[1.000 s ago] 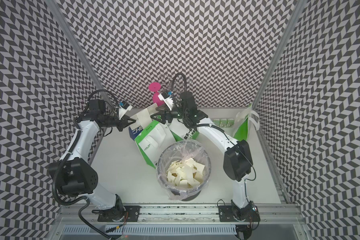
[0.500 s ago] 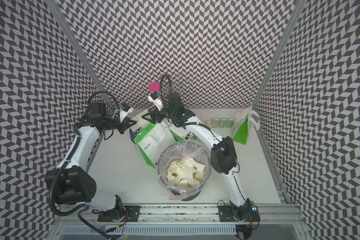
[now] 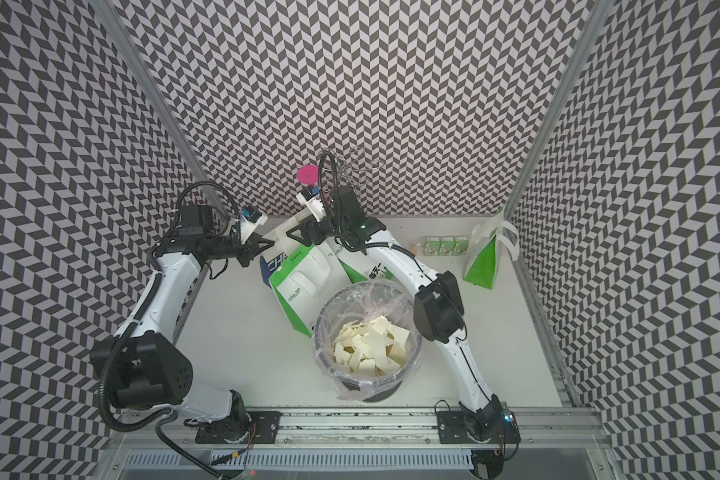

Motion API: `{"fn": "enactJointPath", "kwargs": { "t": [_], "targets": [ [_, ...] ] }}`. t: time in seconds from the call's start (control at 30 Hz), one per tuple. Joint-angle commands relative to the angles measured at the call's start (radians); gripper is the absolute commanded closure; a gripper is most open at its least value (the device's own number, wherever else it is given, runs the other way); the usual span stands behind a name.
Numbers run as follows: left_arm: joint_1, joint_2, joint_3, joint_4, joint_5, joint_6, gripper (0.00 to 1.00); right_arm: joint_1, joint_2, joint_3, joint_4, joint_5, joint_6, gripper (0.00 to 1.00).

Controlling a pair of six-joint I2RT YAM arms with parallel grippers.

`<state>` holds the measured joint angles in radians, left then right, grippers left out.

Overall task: Shred takeout receipts and throw away
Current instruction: Tear off the takeout receipt from the takeout bag.

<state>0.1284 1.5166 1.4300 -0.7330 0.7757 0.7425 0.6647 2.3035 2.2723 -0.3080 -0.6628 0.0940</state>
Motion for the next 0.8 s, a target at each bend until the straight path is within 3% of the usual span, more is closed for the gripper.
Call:
{"fn": "enactJointPath", "kwargs": {
  "t": [0.0, 0.47, 0.77],
  "targets": [
    [-0.008, -0.029, 0.016, 0.048, 0.069, 0.027, 1.0, 0.003, 0.023, 0.024, 0.016, -0.006, -0.018, 0.3],
    [-0.025, -0.006, 0.047, 0.026, 0.079, 0.066, 1.0, 0.007, 0.056, 0.046, 0.043, -0.111, -0.02, 0.3],
    [-0.035, 0.016, 0.07, 0.01, 0.073, 0.078, 1.0, 0.009, 0.07, 0.048, 0.074, -0.123, 0.008, 0.38]
  ]
}}
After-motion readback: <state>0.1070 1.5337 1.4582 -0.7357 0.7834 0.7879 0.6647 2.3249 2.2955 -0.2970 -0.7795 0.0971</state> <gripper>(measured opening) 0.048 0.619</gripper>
